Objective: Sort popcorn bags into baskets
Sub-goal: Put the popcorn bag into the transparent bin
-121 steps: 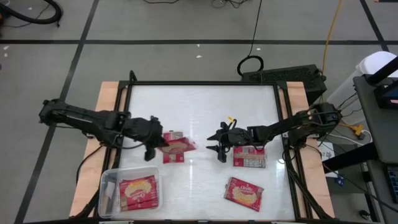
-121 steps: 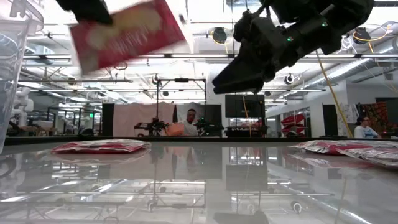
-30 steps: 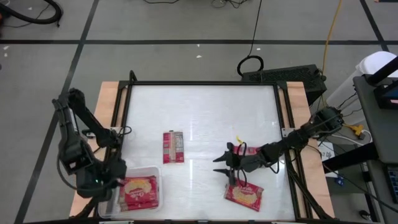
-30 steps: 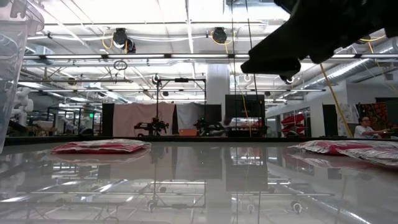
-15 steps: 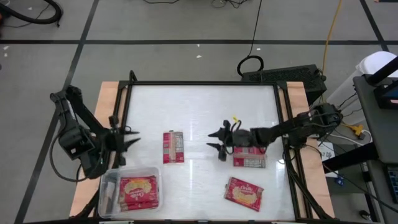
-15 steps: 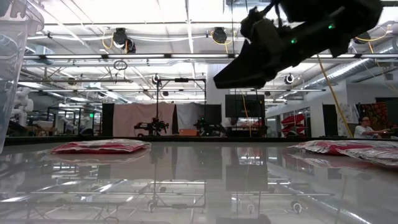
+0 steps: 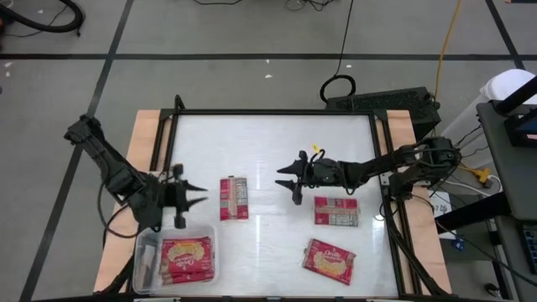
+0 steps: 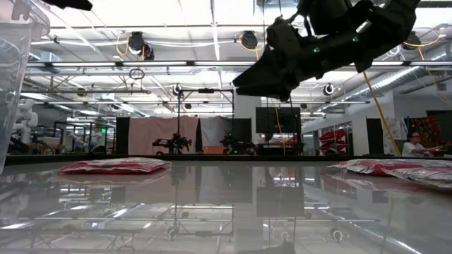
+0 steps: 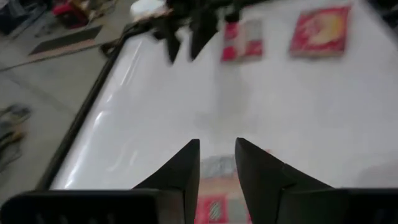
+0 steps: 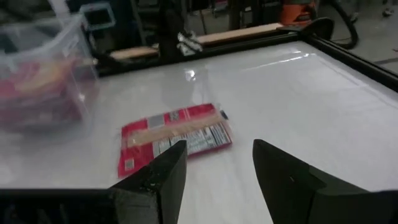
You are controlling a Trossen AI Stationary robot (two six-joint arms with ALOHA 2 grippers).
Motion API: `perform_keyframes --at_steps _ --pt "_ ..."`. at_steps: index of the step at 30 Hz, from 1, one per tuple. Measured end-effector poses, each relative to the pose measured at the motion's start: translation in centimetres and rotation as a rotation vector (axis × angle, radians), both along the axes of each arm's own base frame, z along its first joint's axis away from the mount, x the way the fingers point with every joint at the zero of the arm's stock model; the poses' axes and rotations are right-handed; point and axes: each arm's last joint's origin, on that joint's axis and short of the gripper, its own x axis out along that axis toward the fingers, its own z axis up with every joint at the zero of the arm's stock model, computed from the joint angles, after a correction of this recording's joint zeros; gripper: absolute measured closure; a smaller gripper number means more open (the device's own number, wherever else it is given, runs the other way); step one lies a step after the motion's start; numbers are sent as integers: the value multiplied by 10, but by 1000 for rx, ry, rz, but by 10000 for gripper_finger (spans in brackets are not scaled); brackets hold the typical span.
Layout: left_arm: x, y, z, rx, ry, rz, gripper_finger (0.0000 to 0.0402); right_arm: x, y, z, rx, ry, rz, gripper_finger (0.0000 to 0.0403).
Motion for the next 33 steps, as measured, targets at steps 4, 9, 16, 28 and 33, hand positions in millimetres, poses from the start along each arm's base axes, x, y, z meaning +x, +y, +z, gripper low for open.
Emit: perform_keyframes --at_steps 4,9,16,28,33 --pt "13 -1 -12 -37 -62 -4 295 7 10 -14 56 -20 -44 227" --pt "24 6 -18 -106 -136 81 295 22 23 -32 80 -59 2 227" --pt "32 19 -25 -154 -124 169 295 58 49 -59 67 112 179 227" --pt "45 33 -34 -113 -67 226 295 115 64 -39 -184 369 277 226" --pt "52 37 -40 -100 -33 253 295 120 69 -32 -239 310 335 208"
